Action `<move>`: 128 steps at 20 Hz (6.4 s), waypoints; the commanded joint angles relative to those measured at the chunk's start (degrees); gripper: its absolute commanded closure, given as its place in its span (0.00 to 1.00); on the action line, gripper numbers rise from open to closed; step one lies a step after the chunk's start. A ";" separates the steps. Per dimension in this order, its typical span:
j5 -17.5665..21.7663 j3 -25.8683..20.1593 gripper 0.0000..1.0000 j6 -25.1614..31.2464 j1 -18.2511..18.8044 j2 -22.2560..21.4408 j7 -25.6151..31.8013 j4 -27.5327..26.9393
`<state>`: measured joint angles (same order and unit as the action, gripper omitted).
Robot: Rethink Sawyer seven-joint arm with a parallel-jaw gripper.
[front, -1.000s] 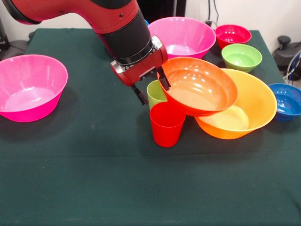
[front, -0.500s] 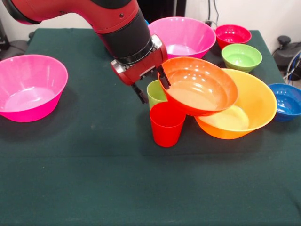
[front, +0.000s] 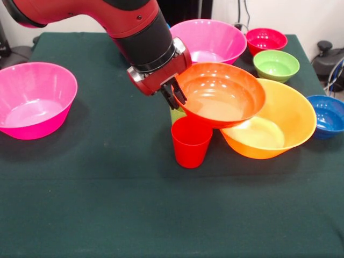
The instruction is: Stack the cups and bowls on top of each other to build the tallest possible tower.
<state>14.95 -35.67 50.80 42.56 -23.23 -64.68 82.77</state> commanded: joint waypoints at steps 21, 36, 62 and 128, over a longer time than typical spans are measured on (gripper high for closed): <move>4.91 2.46 1.00 1.29 -0.42 1.81 3.46 -4.25; 4.93 2.56 1.00 1.82 -0.47 2.36 3.81 -5.47; 5.83 3.21 1.00 5.47 -0.12 3.83 5.69 -3.01; 1.49 -2.31 1.00 -1.16 1.02 2.27 2.44 -1.02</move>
<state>14.97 -36.21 51.12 44.74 -23.11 -64.68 81.04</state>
